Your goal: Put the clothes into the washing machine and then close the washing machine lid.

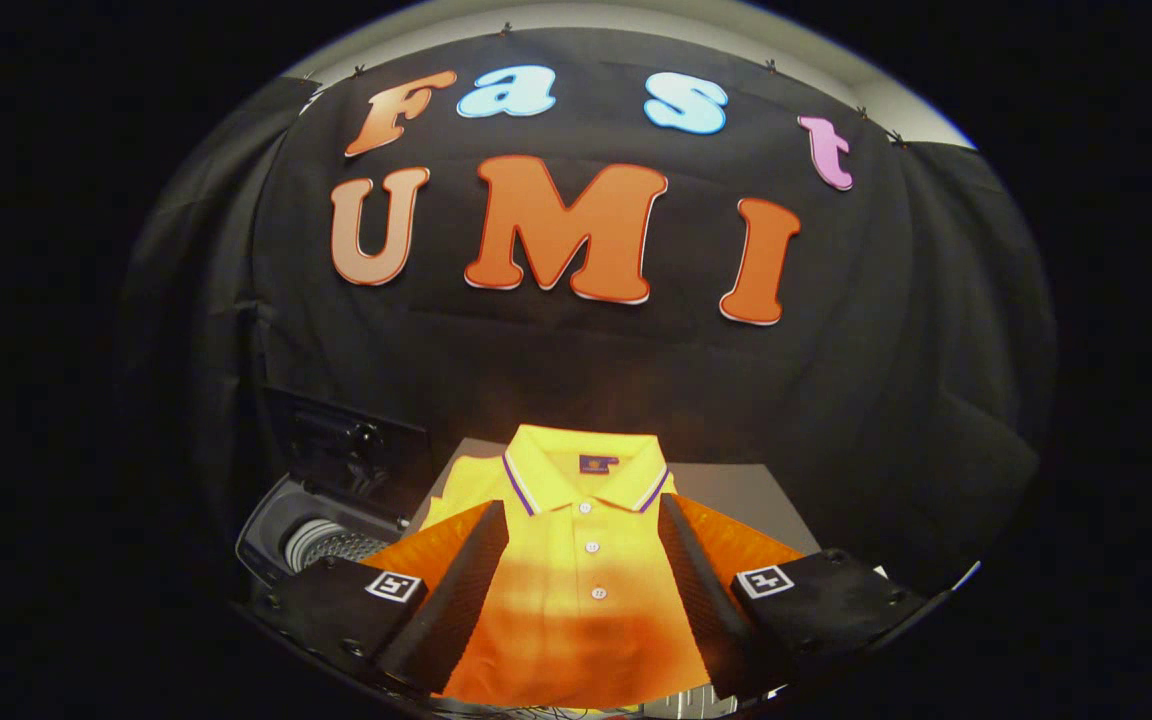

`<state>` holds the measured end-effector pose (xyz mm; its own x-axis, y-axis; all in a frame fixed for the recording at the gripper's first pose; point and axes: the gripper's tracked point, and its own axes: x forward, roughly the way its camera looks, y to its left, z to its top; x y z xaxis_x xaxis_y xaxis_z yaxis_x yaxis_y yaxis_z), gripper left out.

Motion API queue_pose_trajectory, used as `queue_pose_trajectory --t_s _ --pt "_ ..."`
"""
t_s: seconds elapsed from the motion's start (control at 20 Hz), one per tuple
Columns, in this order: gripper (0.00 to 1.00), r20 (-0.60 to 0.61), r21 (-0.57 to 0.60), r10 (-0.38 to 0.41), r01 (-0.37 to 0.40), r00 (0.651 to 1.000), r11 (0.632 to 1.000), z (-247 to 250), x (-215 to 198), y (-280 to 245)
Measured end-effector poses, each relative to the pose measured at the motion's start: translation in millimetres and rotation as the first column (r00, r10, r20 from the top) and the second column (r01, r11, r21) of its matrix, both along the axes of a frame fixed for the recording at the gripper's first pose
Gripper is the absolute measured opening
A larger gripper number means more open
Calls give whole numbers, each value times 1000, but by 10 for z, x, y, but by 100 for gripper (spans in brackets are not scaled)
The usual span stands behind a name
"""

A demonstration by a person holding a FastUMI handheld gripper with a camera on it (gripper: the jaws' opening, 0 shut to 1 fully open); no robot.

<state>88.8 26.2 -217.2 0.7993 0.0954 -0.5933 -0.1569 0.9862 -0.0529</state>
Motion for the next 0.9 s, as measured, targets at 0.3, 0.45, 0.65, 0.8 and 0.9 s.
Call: queue_pose_trajectory --t_s 0.3,0.45,0.65,0.8,0.9 --pt "99 -133 -54 -14 6 991 999 -518 -84 -104" --pt "98 -200 -27 -23 18 980 999 -679 -136 -103" --pt "97 -272 94 -37 65 962 993 -735 -112 -85" --pt "91 -254 118 -26 58 967 991 -743 -110 -106" --pt "82 -246 108 -2 29 969 994 -736 -113 -72"
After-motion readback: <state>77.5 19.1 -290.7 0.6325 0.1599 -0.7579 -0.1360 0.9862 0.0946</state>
